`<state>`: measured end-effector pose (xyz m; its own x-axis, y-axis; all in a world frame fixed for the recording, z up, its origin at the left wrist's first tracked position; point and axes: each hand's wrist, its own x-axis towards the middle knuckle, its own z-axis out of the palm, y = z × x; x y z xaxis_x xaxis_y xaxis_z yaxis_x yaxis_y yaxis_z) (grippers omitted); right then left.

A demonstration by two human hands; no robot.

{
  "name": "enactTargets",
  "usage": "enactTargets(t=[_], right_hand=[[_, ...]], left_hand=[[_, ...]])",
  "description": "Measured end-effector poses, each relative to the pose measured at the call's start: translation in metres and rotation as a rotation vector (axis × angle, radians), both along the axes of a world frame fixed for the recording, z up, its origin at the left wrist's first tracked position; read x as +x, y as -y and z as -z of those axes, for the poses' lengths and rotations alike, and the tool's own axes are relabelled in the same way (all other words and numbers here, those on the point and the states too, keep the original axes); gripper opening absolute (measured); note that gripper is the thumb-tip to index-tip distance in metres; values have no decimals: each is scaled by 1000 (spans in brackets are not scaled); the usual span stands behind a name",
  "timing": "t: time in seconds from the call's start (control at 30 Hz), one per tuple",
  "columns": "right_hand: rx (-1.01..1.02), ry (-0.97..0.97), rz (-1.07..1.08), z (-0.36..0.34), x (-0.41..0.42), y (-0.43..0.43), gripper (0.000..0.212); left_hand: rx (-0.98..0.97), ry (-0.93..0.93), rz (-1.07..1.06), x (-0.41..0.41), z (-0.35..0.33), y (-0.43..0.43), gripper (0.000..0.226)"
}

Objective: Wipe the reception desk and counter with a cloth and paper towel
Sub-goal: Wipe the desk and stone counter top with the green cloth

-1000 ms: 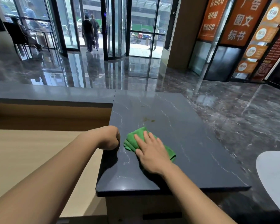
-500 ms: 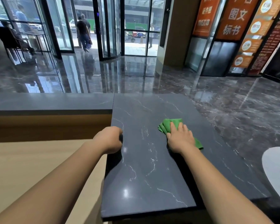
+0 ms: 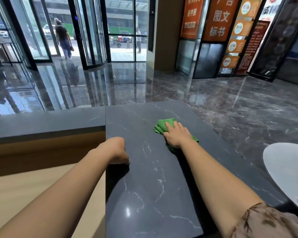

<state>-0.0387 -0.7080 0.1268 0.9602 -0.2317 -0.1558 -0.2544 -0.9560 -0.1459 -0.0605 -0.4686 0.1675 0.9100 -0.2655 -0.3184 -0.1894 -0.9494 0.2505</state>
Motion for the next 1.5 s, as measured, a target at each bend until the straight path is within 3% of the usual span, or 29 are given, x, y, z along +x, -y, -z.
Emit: enactTargets(t=[0.1,0.2,0.33,0.47,0.6,0.77,0.87,1.0,1.1,1.2,1.33,1.5], right_hand=[[-14,-19,178,1,-21,26,60],[-51,-45,224,1,-55,-10,65],[-92,-52,-76,0,-77,-90,67],[-60,-23,-411,-6,-14,-114,60],[-21,-46,-434,-10,54,-75,59],[1,-64,-47,-7,48,-5,62],[-62,-92,71,-7,7,-21,69],[-124,-123,-91,-6,-23,-90,74],[-73,-44,-371,-4,11,-114,66],[-35,-9,-435,-4,61,-94,60],[-27,16,-205,-3,84,-13,60],[-49,13,107,-1,36,78,60]], left_hand=[[31,3,-19,5,-1,-5,59],[41,-27,-54,9,-1,-12,71],[47,-34,-77,14,0,-16,80],[126,-1,-76,18,-1,-11,106],[169,-56,-60,21,-4,-3,136],[139,-91,-37,21,-3,1,129],[106,-92,-30,23,-1,-1,127],[69,-58,-36,30,-3,-2,131],[72,1,0,34,-5,4,113],[124,-3,22,36,0,12,105],[131,-8,48,39,2,18,99],[89,-27,50,41,0,27,99]])
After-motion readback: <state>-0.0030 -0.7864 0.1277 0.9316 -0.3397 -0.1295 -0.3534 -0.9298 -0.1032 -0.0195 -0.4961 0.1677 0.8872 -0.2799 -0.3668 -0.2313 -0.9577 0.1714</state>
